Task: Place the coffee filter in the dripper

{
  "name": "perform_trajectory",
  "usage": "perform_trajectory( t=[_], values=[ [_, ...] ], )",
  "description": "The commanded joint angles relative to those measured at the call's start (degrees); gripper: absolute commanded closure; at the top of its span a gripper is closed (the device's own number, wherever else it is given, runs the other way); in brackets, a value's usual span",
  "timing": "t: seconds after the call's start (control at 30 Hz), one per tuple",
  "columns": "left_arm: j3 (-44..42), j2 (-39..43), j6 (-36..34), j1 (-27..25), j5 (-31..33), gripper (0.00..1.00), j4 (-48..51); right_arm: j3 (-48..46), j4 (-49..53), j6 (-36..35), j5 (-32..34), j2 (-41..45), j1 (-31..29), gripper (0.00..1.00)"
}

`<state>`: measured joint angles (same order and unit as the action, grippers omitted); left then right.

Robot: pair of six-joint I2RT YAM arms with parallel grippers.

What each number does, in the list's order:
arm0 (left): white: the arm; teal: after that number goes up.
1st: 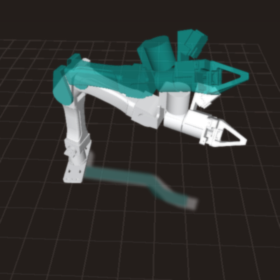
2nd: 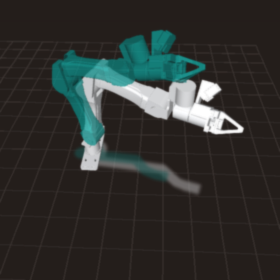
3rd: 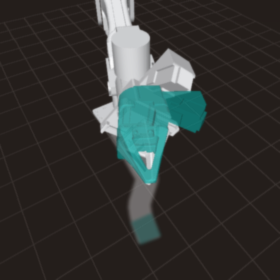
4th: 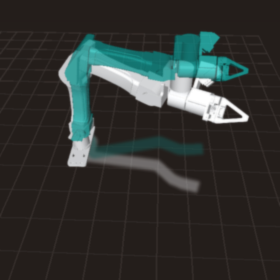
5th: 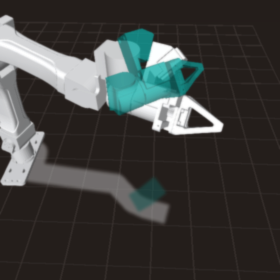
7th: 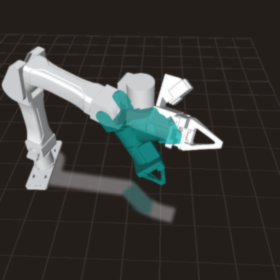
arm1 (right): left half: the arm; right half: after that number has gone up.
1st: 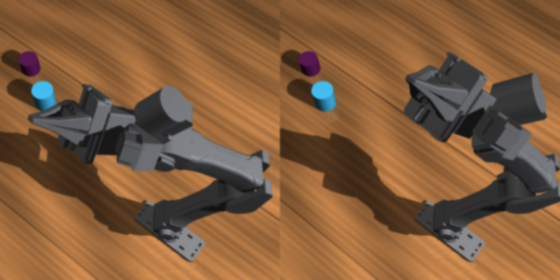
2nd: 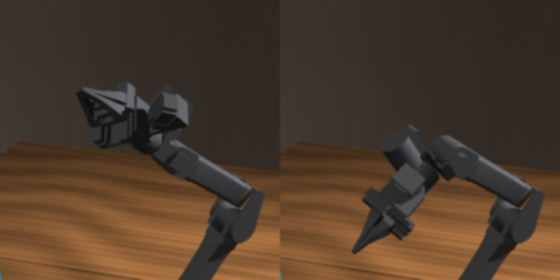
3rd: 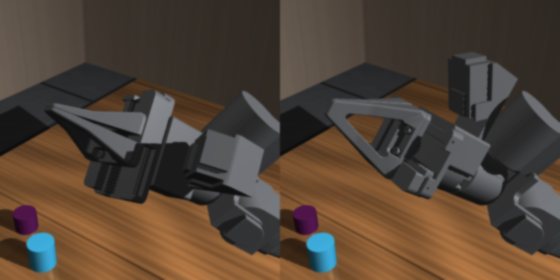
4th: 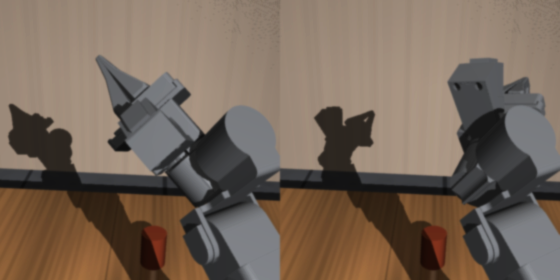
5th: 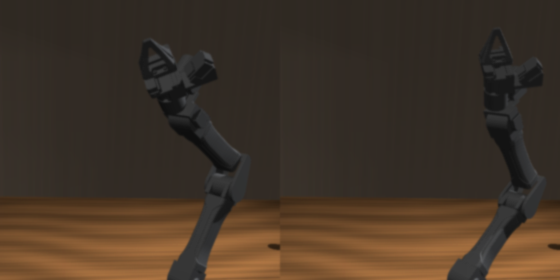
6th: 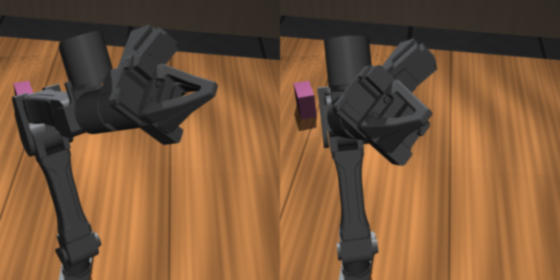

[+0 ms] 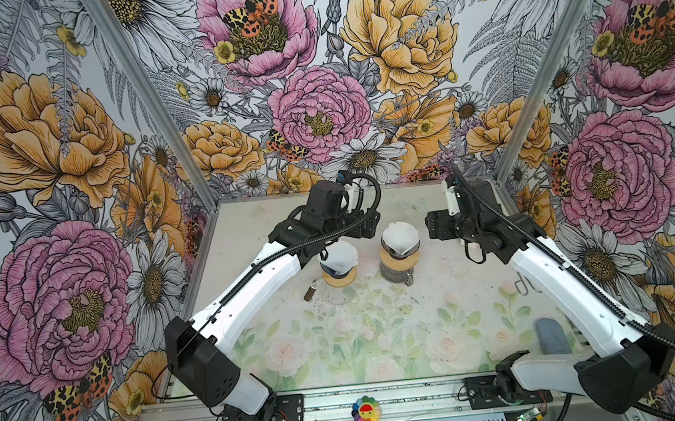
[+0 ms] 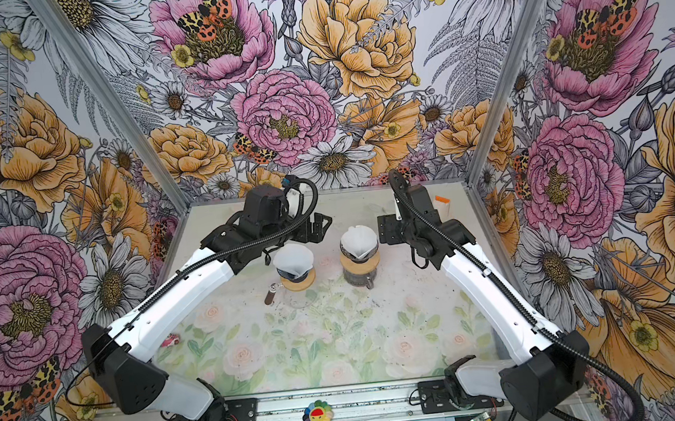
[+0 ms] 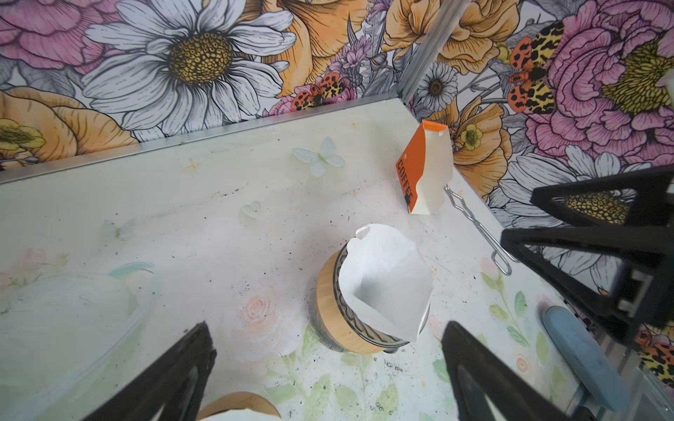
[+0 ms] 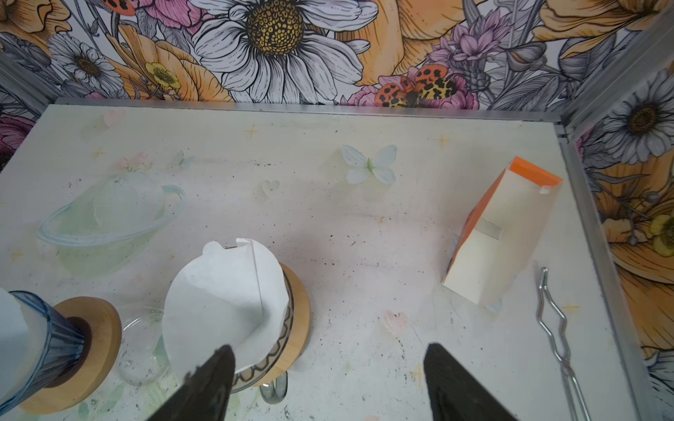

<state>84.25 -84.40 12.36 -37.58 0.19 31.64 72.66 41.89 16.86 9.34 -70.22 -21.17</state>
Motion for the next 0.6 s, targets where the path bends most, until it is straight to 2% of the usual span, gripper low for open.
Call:
perform_trajectory(
  t=[0.0, 0.07, 0.23, 0.4, 0.57],
  values=[
    [-6.5, 5.8, -1.9, 1.8, 5.2, 0.01, -8.0, -4.9, -7.9, -1.8, 6.3, 6.0, 0.5, 0.05],
    [-10.7, 9.5, -1.6, 3.0, 6.2, 0.01, -9.9, -7.8, -10.2, -1.7, 7.8, 9.2, 1.2, 0.01],
    [-21.8, 18.6, -1.0, 6.7, 10.9, 0.01, -13.3, -15.5, -16.1, -0.9, 9.9, 15.7, 3.7, 0.00],
    [-35.2, 29.2, 0.4, 10.7, 19.0, 0.01, -18.1, -28.3, -27.6, -1.8, 12.0, 22.7, 7.4, 0.01],
    [-47.8, 37.4, 0.6, 14.8, 22.5, 0.01, -24.5, -41.3, -41.4, -2.2, 13.9, 27.1, 10.5, 0.01]
  ],
)
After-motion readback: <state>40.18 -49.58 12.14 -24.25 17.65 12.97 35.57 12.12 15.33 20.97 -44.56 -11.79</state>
